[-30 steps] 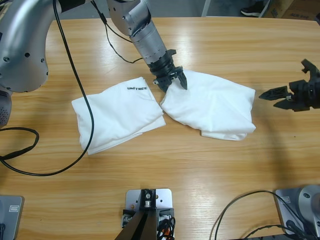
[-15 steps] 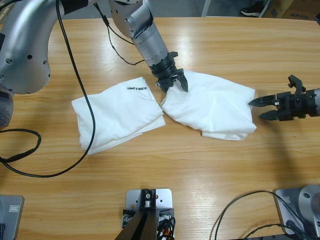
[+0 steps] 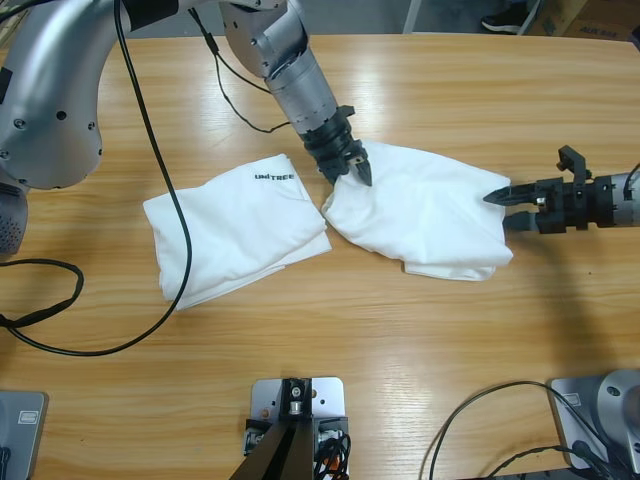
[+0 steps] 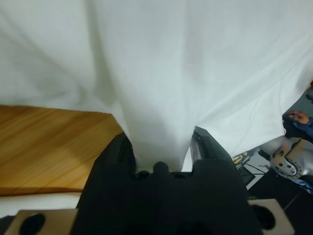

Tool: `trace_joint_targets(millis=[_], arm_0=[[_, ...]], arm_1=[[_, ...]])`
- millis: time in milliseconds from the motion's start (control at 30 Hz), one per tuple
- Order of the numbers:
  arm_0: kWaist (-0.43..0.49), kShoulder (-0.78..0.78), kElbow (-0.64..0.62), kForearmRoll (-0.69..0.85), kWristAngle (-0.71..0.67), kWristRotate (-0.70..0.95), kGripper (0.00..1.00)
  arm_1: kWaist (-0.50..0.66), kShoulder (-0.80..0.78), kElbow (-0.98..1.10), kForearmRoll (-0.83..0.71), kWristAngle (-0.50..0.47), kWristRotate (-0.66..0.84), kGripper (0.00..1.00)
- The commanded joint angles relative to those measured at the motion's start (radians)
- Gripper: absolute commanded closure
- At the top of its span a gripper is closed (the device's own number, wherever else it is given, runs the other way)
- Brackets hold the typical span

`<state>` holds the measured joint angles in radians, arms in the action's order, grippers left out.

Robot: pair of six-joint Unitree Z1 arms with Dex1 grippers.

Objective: Fold clothes

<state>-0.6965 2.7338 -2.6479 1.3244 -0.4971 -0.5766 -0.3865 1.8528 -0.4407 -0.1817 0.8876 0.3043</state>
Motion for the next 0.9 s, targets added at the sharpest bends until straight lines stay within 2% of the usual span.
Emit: trace_joint_targets(millis=[33,133,167,200,267,300,333,367,400,433,667,900], arm_0=[[-0.031,0.072,-0.578,0.018,-0.028,-0.029,0.584],[-0.033,0.07,-0.578,0.018,-0.026,-0.029,0.599],[-0.034,0.07,-0.578,0.018,-0.024,-0.029,0.641],[-0.034,0.07,-0.578,0.018,-0.022,-0.029,0.767],[-0.036,0.069,-0.578,0.018,-0.016,-0.036,0.951],[-0.037,0.068,-0.578,0.017,-0.013,-0.037,1.0],[-0.037,0.067,-0.578,0.015,-0.012,-0.037,1.0],[-0.037,0.066,-0.578,0.016,-0.009,-0.043,1.0],[-0.037,0.066,-0.578,0.016,-0.006,-0.045,1.0],[-0.039,0.065,-0.578,0.015,0.011,-0.03,1.0],[-0.046,0.05,-0.578,0.001,0.054,-0.058,1.0],[-0.046,0.001,-0.579,-0.017,0.079,-0.093,1.0]], arm_1=[[0.0,0.146,0.031,-0.039,0.0,-0.012,0.216],[0.021,0.168,0.031,-0.052,0.012,-0.016,0.216],[0.029,0.178,0.031,-0.058,0.015,-0.016,0.219],[0.033,0.181,0.031,-0.06,0.016,-0.016,0.253],[0.048,0.175,0.03,-0.062,0.019,-0.016,0.476],[0.057,0.175,0.029,-0.065,0.019,-0.016,0.67],[0.063,0.175,0.028,-0.068,0.019,-0.016,0.818],[0.068,0.175,0.028,-0.071,0.019,-0.016,0.859],[0.072,0.176,0.027,-0.072,0.019,-0.016,0.973],[0.072,0.178,0.027,-0.073,0.019,-0.02,1.0],[0.072,0.173,0.028,-0.071,0.059,-0.073,1.0],[0.072,0.0,0.011,-0.053,0.103,-0.094,1.0]])
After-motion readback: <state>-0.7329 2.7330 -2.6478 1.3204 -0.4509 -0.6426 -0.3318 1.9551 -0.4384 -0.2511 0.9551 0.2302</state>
